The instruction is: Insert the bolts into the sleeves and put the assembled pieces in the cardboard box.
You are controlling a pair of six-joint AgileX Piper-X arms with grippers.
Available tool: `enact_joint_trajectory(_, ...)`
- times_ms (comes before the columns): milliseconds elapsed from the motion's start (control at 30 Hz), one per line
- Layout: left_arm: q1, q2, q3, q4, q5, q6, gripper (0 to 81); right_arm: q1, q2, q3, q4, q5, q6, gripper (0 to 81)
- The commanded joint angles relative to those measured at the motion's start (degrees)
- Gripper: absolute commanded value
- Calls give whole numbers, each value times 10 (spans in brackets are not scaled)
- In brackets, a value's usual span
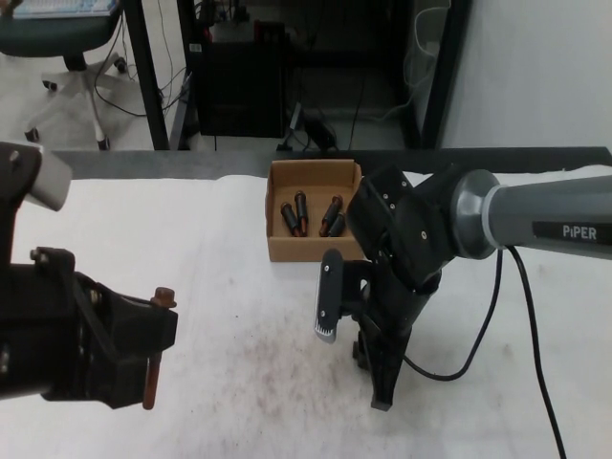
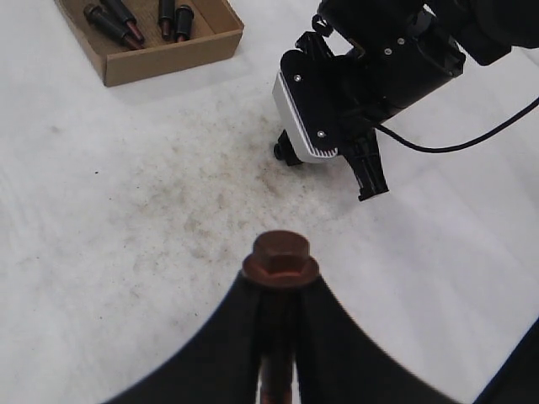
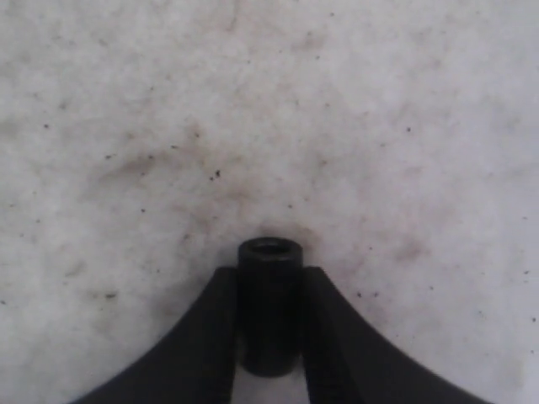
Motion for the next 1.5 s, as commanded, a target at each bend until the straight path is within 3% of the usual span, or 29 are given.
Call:
enact_joint_trajectory(0,2,-6,-1,-8,2,-1,1,-8,11,1,-5,24,2,207)
enact_joint_trajectory(67,2,-6,-1,-8,2,-1,1,-4,11,1,-4,24,18,193)
enact_joint_trajectory(167,2,-6,-1,-8,-10,0,1,3,7,1,-1,22,100,26)
enact_joint_trajectory(267,2,-6,-1,-29,-18,8,1,6,-16,1,0,14,212,6)
enact_joint_trajectory(400,2,-6,-1,-139,-36,-10,1,-9,-91,1,-3,-134,390,6)
enact_joint_trajectory(500,2,-4,7,-277,-30,-42,1,-29,-157,9,-38,-272,474,6)
enact_joint_trajectory(600,2,12,37,-471,32,-123,1,-39,-235,42,-134,-376,533,6)
enact_joint_trajectory(700,2,55,65,-672,127,-241,1,-39,-320,93,-230,-428,598,6)
enact_joint_trajectory(800,0,119,68,-796,231,-310,1,-33,-397,151,-298,-433,611,6)
enact_joint_trajectory(900,0,178,67,-904,274,-341,1,-24,-457,214,-343,-433,611,6)
enact_joint_trajectory(1067,-11,248,40,-958,314,-396,1,-7,-505,314,-355,-432,592,6)
enact_joint_trajectory(1200,-53,272,21,-958,327,-394,1,26,-497,368,-449,-388,591,6)
enact_joint_trajectory(1333,-93,280,20,-949,334,-347,1,42,-487,386,-589,-323,591,6)
enact_joint_trajectory(1467,-98,280,20,-932,334,-313,1,36,-486,385,-627,-281,592,6)
